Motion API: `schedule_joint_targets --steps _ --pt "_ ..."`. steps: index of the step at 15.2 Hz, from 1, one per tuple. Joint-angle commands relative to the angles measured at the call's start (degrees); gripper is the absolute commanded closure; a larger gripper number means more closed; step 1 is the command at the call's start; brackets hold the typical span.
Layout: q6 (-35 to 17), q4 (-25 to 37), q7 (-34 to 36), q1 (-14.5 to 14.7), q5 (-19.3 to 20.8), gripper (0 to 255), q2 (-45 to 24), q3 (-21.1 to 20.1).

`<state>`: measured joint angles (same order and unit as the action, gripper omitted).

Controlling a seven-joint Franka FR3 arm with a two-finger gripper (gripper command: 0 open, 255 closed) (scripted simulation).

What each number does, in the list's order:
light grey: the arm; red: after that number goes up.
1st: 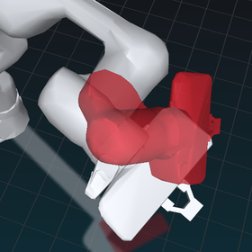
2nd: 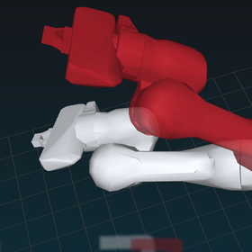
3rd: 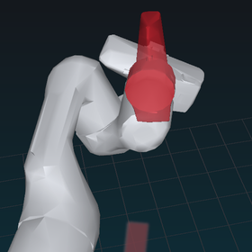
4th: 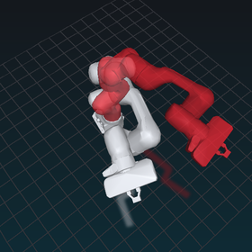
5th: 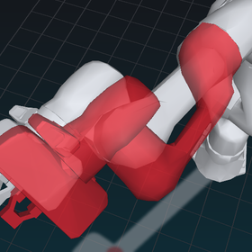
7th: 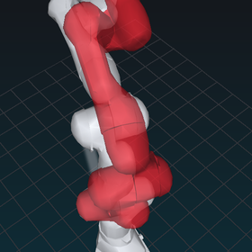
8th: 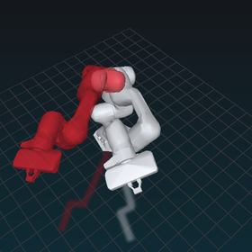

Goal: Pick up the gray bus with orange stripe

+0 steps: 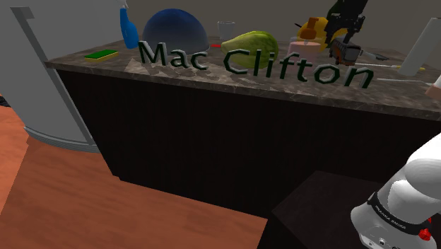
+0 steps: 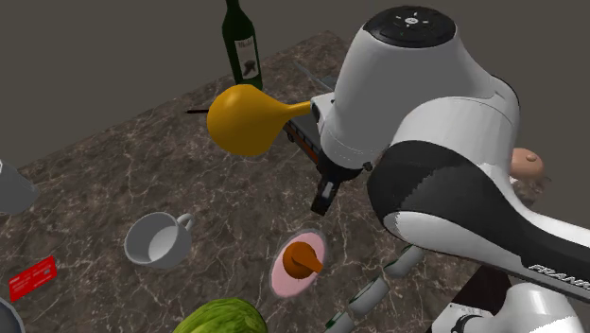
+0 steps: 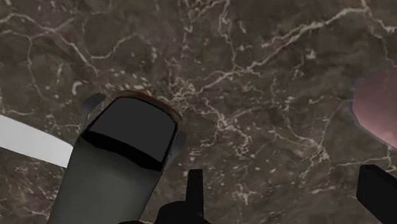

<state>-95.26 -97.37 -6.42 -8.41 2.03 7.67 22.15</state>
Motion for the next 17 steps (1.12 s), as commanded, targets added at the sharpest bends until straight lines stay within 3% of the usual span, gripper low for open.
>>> schedule_joint_targets --steps 1,6,12,17 --pt "1.1 4.5 -0.5 -1.1 -1.6 0 -4.2 1.8" --pt "5.0 16.8 -2.5 -5.5 -6.9 0 -15.6 5.9" --pt "11.9 34.4 -3.7 -13.9 -14.2 0 -29.7 8.5" --pt "6.8 27.3 -3.6 -12.4 -13.1 0 -27.5 8.4"
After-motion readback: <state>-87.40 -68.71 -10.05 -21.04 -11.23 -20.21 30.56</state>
